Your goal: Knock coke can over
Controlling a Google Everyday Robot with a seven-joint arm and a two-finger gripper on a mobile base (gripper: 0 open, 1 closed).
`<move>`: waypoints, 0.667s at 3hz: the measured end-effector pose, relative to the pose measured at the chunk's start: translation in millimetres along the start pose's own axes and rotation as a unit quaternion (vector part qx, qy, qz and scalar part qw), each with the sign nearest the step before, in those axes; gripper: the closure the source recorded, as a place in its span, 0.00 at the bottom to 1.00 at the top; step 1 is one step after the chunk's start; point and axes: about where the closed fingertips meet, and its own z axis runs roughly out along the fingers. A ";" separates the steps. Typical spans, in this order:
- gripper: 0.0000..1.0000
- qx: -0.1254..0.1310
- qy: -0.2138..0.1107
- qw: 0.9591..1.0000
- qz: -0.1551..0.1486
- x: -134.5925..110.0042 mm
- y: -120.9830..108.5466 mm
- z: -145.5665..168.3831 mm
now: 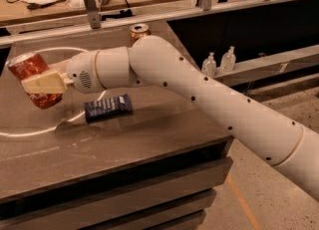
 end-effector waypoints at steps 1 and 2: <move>1.00 -0.010 0.027 0.997 0.074 -7.6 3.5 1.3; 1.00 -0.051 0.077 0.973 0.210 13.7 20.1 -6.1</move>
Offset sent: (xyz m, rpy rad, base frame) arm 0.0409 -0.0209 0.0147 0.2458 0.6260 -0.3630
